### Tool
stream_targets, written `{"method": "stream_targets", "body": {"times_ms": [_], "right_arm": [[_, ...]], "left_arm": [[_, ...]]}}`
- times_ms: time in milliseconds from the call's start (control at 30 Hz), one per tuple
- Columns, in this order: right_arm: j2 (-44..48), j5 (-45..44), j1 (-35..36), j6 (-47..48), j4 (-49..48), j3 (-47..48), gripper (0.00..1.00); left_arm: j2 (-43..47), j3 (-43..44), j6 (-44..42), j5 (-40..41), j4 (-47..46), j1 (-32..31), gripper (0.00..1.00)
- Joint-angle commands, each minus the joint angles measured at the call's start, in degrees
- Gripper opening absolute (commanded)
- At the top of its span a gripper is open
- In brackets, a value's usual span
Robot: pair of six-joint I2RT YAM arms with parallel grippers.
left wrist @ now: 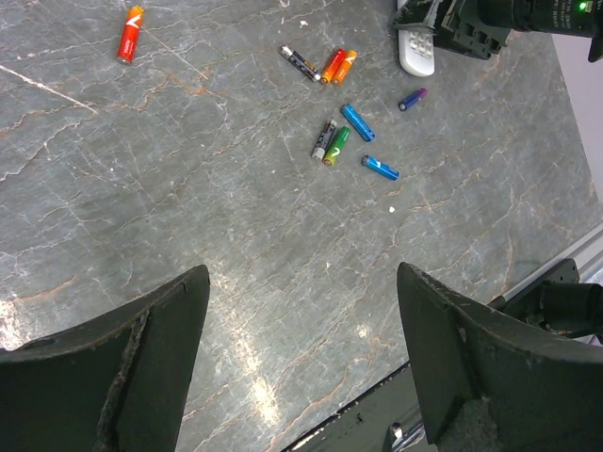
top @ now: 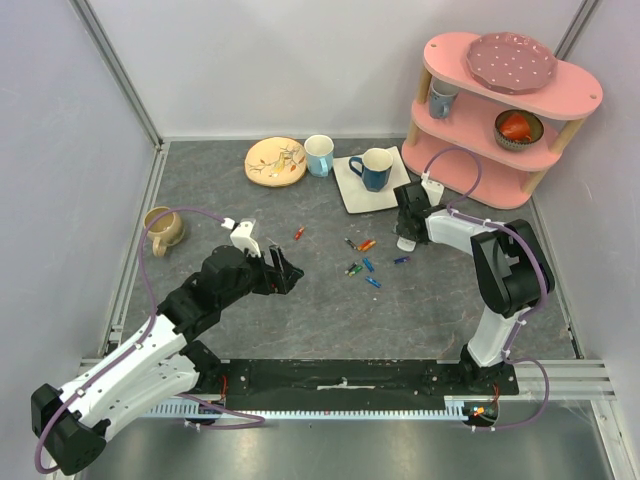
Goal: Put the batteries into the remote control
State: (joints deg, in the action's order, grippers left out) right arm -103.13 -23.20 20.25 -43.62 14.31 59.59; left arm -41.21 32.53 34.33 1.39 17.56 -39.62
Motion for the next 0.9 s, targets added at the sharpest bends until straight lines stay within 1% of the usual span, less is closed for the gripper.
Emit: {"method": "stream_targets", "body": {"times_ms": [0,33,67,100,167,300,333,367,400,467,500,533,633,700,867], "right_arm": [[0.6,-0.5,-0.1,0.7,-1.4,-0.6,0.51],[1.3,-0.5,-0.1,1.5,-1.5,-0.8,0.48],[1.8,-0.4,-0.2,2.0,-1.6,-1.1,0.41],[2.6,-0.6,-0.1,2.5,-1.6,-1.8,0.39],[5.9,-0.6,-0.1,4.1,-1.5,-2.5,0.36],[14.3,0.1,1.3,8.0,0.5,-3.8,0.33],[17.3,0.1,3.0,8.9,1.4,-3.6,0.33],[18.7,-0.1,4.3,10.6,2.3,-3.3,0.33],[19.8,-0.4,7.6,11.2,4.2,-2.7,0.33],[22.1,-0.5,11.5,12.5,5.6,-2.1,0.33],[22.4,-1.7,15.7,12.6,7.3,-1.2,0.33],[22.3,-2.3,17.6,12.5,8.0,-0.7,0.33],[20.6,-2.9,24.5,10.0,8.6,0.3,0.33],[17.7,-3.7,28.9,7.8,8.4,1.2,0.33],[10.2,-4.1,35.5,4.2,6.2,4.5,0.33]], "left_arm": [[0.1,-0.1,1.6,0.5,-0.8,0.0,0.86],[0.2,-0.2,1.7,0.5,-0.8,0.0,0.86],[0.3,0.0,1.7,0.5,-0.7,-0.1,0.86],[0.3,0.1,1.8,0.6,-0.6,0.0,0.86],[0.4,0.2,1.9,0.9,-0.3,0.0,0.86],[0.8,1.1,1.6,2.3,0.4,0.0,0.85],[0.8,1.4,1.4,3.1,0.7,0.0,0.85],[0.9,1.7,1.3,3.7,1.0,0.0,0.85],[1.0,2.1,1.0,4.3,1.2,0.0,0.85],[1.2,2.7,0.8,7.2,2.2,0.0,0.85],[1.4,2.8,1.3,8.5,2.6,0.0,0.84],[1.6,2.8,1.8,11.9,3.8,0.0,0.84],[3.2,2.3,5.3,18.4,5.7,0.0,0.86],[4.9,0.9,7.2,19.9,5.8,0.0,0.86],[11.8,-3.4,13.1,21.2,5.1,0.0,0.84]]}}
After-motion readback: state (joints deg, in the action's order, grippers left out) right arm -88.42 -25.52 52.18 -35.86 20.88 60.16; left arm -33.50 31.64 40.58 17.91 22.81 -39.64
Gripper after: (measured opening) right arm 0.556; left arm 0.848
